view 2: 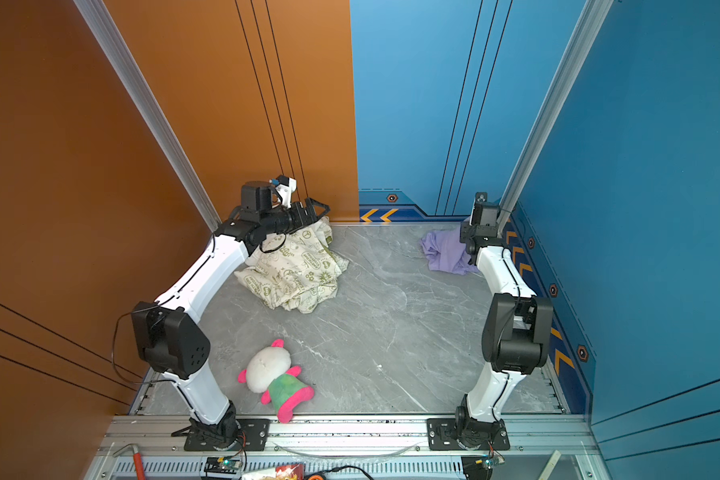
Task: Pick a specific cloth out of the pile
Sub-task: 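Lower the T-shirt onto the table and open the right gripper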
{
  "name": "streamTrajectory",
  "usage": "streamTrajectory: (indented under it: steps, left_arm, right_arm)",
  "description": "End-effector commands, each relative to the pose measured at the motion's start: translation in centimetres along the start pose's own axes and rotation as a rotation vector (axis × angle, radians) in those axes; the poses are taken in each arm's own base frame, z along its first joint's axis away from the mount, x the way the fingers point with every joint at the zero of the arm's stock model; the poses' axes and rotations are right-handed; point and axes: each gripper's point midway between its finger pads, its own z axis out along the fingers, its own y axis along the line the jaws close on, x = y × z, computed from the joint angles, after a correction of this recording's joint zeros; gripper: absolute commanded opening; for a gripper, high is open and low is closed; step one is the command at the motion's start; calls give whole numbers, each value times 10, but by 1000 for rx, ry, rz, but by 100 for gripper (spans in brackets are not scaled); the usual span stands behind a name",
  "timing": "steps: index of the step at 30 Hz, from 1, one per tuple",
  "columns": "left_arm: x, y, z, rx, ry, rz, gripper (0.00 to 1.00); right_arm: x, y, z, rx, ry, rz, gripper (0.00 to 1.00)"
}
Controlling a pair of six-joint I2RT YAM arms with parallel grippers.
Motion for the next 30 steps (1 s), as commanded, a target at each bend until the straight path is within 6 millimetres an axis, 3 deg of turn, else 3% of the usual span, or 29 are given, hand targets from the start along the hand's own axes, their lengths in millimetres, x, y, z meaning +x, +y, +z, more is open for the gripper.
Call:
streamTrajectory:
  steps: [1,7,15,22,27,30]
  left_arm:
    - [-6,9,2,-29,-16,-8,98]
    - [-5,13,4,-40,-15,-18,98]
    - [-5,20,-4,-73,-33,-22,98]
    - [-6,50,-36,-212,-96,-23,98]
    - [-2,75,-68,-343,-142,-2,98]
    - [2,93,-88,-425,-172,0,98]
  right_arm:
    - [59,-12,-1,54,186,37,5]
    - [129,-11,-4,46,376,71,7]
    - [182,-1,-7,3,549,95,16]
    - [212,5,-21,-25,672,86,49]
    - [213,7,-37,-26,658,97,77]
    - [206,5,-50,-3,622,77,86]
